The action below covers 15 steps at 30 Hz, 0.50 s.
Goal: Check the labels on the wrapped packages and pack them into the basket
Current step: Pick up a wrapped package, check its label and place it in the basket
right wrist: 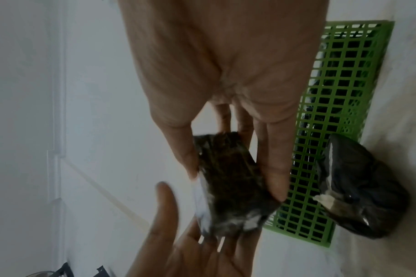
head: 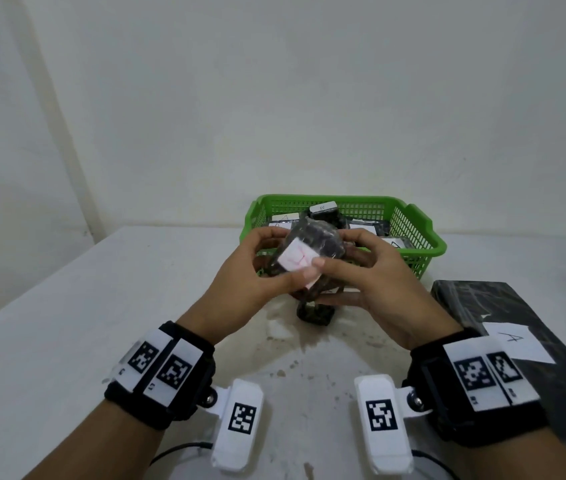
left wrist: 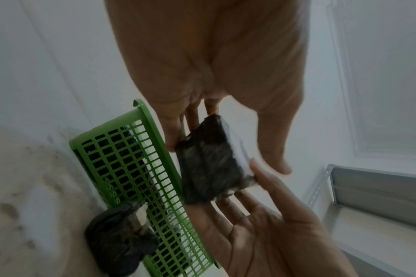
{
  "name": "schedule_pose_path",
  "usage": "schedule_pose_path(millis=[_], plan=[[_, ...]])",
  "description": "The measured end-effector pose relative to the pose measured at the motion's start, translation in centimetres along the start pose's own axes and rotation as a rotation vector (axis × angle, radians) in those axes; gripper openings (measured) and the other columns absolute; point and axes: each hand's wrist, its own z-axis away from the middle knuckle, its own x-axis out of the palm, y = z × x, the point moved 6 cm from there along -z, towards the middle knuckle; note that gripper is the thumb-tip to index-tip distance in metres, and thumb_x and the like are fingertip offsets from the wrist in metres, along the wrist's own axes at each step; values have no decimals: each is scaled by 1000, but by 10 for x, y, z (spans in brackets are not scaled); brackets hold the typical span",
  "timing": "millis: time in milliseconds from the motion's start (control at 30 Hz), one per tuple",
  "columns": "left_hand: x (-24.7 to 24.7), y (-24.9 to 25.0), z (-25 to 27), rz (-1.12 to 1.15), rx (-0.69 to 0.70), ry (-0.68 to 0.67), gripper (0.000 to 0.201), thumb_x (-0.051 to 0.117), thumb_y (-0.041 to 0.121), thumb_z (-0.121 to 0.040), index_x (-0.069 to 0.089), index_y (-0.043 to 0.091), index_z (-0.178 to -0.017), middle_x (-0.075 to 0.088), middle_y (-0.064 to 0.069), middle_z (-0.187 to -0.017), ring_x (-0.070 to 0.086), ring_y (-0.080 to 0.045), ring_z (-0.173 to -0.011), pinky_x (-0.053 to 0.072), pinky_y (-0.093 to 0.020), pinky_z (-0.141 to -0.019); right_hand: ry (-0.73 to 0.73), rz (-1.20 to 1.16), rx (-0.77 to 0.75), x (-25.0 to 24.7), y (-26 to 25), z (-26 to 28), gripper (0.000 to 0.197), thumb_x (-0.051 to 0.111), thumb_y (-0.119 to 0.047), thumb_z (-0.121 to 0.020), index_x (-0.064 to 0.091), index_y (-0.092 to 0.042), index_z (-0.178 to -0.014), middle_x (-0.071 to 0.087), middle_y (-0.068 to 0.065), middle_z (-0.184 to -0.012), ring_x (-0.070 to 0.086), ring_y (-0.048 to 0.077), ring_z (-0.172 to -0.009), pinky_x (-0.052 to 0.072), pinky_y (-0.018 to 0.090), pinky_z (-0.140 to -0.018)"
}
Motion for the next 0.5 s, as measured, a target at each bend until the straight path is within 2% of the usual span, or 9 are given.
schedule_pose_path(millis=[67,133,200,267,333,400,500], plan=[[-1,4,1,1,-31,-19,76,75,66,-67,56,35,-133,67,6,-127,67,-16,-116,54,-47,-100,-45,103,-76,0,-5,1,54,87,-3,-76,68,-17,-125,73,9,-122,78,30,-101,65,45,-83],[1,5,3,-27,-63,-64,71,68,74,-71,61,36,-130,69,1,-126,68,-21,-116,52,-53,-100,-89,237,-170,3,-10,2,59,91,1,-70,73,-24,-121,74,1,-122,76,23,-106,62,39,-90],[3,8,5,-41,-58,-82,53,65,63,-82,70,26,-120,74,-4,-115,71,-26,-109,52,-57,-100,-111,305,-222,8,-11,3,63,92,3,-68,74,-26,-121,74,-4,-122,73,16,-109,61,33,-92],[1,10,4,10,-51,-44,41,67,46,-87,72,19,-117,76,-8,-112,71,-28,-107,51,-59,-99,-108,296,-205,8,-9,3,69,94,-3,-67,68,-27,-126,71,-7,-125,72,11,-112,60,28,-90],[-1,12,4,81,-28,-14,44,71,38,-85,69,15,-123,74,-9,-117,70,-31,-111,49,-61,-100,-125,268,-104,7,-4,2,74,98,-25,-64,63,-34,-129,68,-7,-131,71,10,-115,59,33,-96],[-3,14,3,119,5,-4,50,73,36,-82,65,13,-126,72,-9,-122,67,-32,-116,47,-62,-103,-154,205,25,8,4,1,73,97,-43,-63,64,-35,-127,71,-2,-131,72,15,-116,57,44,-104],[-3,15,3,134,44,-35,55,74,33,-81,61,13,-131,69,-10,-126,64,-29,-121,46,-56,-107,-212,95,109,13,9,2,59,84,-41,-73,69,-22,-127,76,6,-124,72,26,-118,55,46,-107]])
